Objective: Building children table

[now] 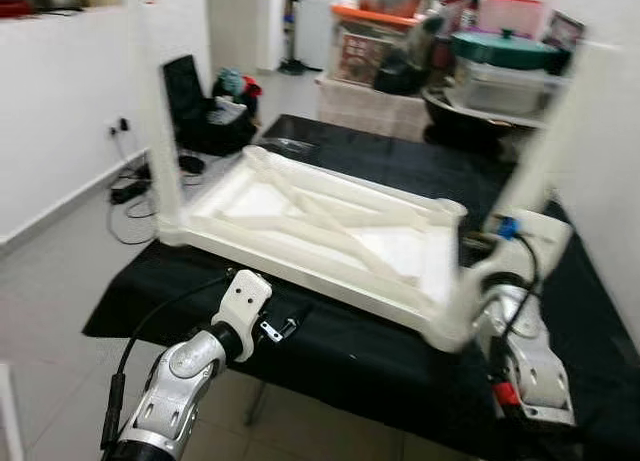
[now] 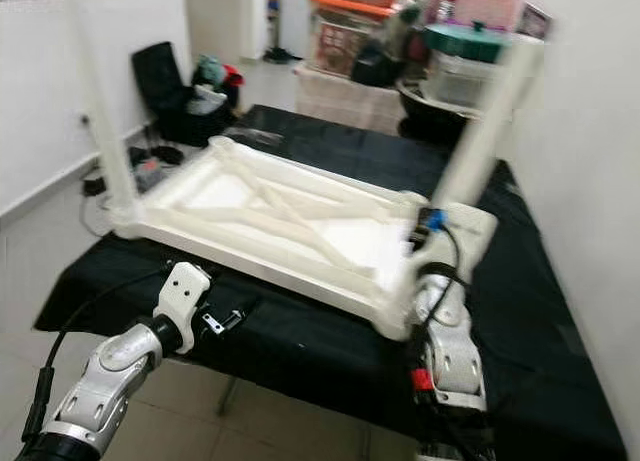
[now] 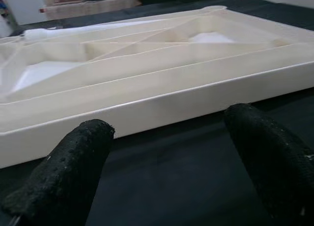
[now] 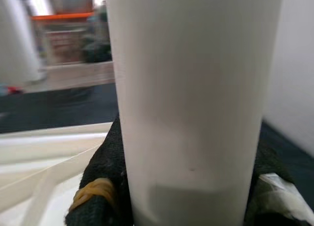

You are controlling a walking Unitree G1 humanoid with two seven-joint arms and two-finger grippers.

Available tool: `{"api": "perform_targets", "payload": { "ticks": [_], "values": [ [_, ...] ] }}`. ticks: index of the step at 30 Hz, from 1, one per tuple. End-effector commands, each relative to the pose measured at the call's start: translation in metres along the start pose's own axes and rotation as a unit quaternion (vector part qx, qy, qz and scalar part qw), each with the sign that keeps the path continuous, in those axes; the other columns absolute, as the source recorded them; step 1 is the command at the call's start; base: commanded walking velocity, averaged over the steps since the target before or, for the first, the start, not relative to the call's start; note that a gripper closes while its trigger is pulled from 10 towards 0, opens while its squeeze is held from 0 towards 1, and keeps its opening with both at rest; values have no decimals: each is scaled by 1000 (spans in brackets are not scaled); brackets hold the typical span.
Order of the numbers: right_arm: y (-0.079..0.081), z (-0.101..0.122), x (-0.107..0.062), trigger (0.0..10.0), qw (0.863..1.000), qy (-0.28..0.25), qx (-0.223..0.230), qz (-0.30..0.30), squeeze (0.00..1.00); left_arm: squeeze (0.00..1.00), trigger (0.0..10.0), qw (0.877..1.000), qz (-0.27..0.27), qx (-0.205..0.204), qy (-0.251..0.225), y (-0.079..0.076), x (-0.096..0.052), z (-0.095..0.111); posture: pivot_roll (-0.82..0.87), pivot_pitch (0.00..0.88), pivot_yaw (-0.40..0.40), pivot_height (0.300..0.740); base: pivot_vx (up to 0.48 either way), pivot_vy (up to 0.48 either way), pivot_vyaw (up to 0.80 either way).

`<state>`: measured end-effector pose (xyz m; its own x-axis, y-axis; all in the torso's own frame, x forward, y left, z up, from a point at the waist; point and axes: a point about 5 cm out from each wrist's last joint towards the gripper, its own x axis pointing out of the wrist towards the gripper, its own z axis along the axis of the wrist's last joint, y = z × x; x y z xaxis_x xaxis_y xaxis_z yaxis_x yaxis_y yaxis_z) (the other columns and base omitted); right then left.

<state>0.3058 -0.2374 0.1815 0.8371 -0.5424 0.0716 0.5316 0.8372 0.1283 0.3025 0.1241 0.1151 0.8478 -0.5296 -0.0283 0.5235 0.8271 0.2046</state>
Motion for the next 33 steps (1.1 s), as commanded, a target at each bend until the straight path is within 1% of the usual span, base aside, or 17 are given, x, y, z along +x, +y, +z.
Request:
{"api": "perform_targets", "payload": {
  "ticks": [1,2,3,4,8,9,10,17,20,21,23,25,26,28,29,30,33],
  "values": [
    [-4,-38,-12,7922,996,88,-17,-14,0,0,10000,1000,-8,6,2,-3,2,-1,55,0,-111,740,0,0,0],
    [-4,-38,-12,7922,996,88,-17,-14,0,0,10000,1000,-8,6,2,-3,2,-1,55,0,-111,740,0,0,0],
    [11,-42,-16,10000,994,101,-7,34,0,0,10000,1000,-8,6,3,-3,1,-2,55,0,-111,740,0,0,0],
    [31,-36,-23,10000,991,82,9,103,0,0,10000,1000,-8,6,3,-3,1,-2,54,0,-115,740,0,0,0],
    [43,-31,-28,10000,987,64,20,146,0,0,10000,1000,-8,6,3,-3,1,-2,54,0,-115,740,0,0,0],
    [48,-25,-29,10000,983,48,28,173,1000,0,10000,1000,-8,6,3,-3,2,-1,55,0,-116,740,0,0,0],
    [53,-18,-27,10000,976,34,42,209,0,0,10000,1000,-7,5,3,-3,1,-1,58,0,-120,740,0,0,0],
    [61,8,-22,10000,946,-10,84,314,0,0,10000,1000,-4,4,3,-2,0,-2,57,0,-122,740,0,0,0],
    [73,27,-46,10000,868,-26,77,490,0,0,10000,1000,-2,3,3,-2,1,-2,55,0,-124,740,0,0,0],
    [75,24,-55,8000,845,-21,59,531,0,0,10000,1000,-3,3,3,-3,1,-2,55,0,-124,740,0,0,0],
    [75,21,-59,8000,833,-16,47,550,0,0,10000,1000,-3,3,2,-3,1,-2,54,0,-123,740,0,0,0],
    [75,21,-59,8000,833,-16,47,550,0,0,10000,1000,-3,3,2,-3,1,-2,54,0,-123,740,0,0,0],
    [76,17,-60,3490,833,-9,40,552,0,0,10000,1000,-4,4,2,-4,1,-2,54,0,-123,740,0,0,0],
    [76,17,-60,3490,833,-9,40,552,0,0,10000,1000,-4,4,2,-4,1,-2,54,0,-123,740,0,0,0],
    [73,0,-50,0,867,10,10,499,0,0,10000,1000,-3,5,3,-2,1,-2,62,0,-121,740,0,0,0],
    [73,0,-50,0,867,10,10,499,0,0,10000,1000,-3,5,3,-2,1,-2,62,0,-121,740,0,0,0],
    [61,-17,-29,0,918,41,-16,393,0,0,10000,1000,-3,6,4,-1,0,-2,62,0,-120,740,0,0,0]
  ]
}}
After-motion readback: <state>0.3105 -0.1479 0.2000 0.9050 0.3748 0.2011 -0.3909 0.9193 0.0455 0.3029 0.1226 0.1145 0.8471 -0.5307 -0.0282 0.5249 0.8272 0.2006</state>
